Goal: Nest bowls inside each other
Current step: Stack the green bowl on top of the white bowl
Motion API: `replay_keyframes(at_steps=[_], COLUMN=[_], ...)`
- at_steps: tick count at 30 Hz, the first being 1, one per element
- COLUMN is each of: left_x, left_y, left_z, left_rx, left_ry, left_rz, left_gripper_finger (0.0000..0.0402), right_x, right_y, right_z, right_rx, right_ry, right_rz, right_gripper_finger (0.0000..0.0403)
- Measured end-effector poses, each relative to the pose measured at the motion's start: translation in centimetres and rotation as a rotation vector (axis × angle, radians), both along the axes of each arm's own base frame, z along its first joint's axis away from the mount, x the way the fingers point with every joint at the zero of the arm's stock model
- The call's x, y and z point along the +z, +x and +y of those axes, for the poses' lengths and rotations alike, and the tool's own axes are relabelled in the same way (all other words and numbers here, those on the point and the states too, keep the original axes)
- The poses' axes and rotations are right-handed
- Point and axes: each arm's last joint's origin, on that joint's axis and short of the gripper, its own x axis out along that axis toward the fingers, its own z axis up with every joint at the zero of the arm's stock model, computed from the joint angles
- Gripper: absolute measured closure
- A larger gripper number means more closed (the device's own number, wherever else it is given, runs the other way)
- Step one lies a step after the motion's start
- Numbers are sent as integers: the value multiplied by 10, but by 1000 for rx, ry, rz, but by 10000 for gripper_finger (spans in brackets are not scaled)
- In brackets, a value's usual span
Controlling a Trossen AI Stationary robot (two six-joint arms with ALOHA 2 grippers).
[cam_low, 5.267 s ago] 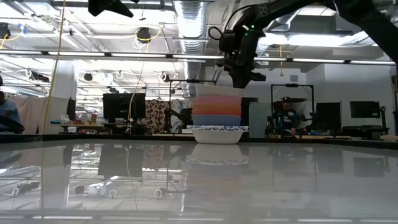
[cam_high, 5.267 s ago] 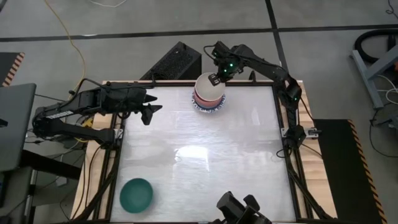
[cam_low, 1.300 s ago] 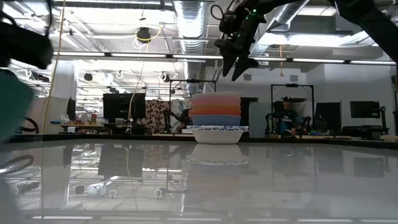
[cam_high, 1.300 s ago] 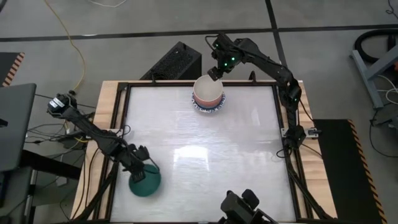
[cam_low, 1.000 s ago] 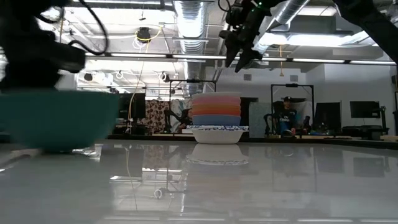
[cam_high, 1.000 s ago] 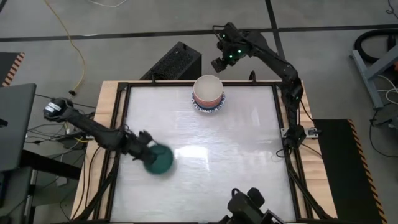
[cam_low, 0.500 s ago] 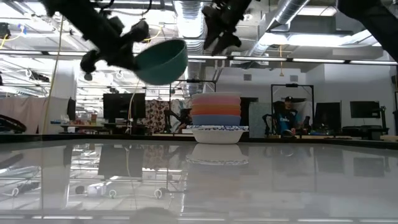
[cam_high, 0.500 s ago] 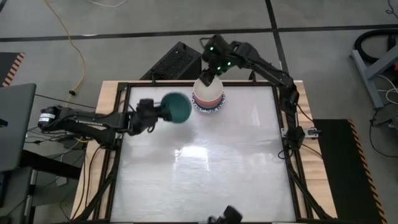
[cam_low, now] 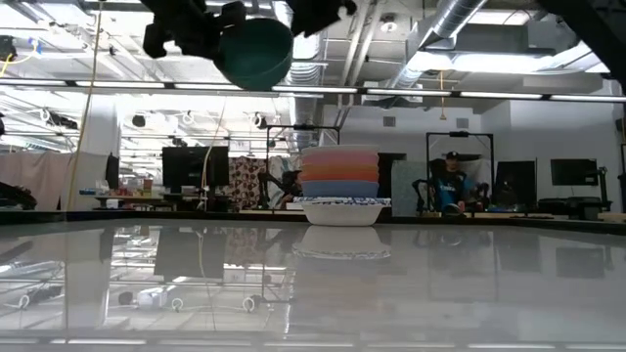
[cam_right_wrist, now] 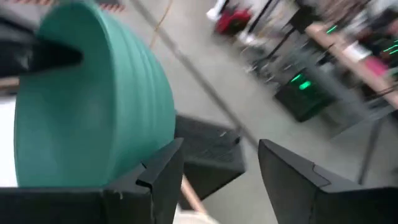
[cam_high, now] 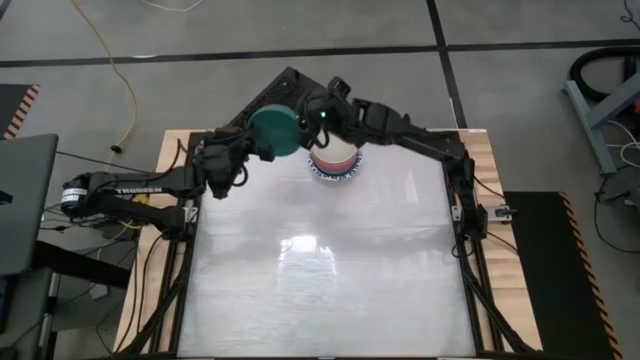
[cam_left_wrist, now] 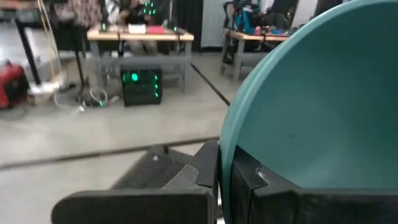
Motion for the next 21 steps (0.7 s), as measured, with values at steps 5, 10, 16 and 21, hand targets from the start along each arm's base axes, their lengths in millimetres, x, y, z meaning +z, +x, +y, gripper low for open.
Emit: replay_keyframes(at_steps=[5,10,16,21], left_x=[5,8,13,15], left_y=[-4,-6,-6,-6], left_z=[6,13,14,14], left_rx=[91,97,69,60], left_ry=[44,55,72,86], left_rz=[66,46,-19,-24], left_gripper_finger=[401,401,401,401], right_x=[11,22,18,11], right_y=[5,8,14,17], right_z=[19,35,34,24], right_rx=[-53,-19,-19,-40], right_ry=[-119,-165,-159,-147], right_rz=[-31,-108,-113,-100], right_gripper_finger=[181,182,182,182])
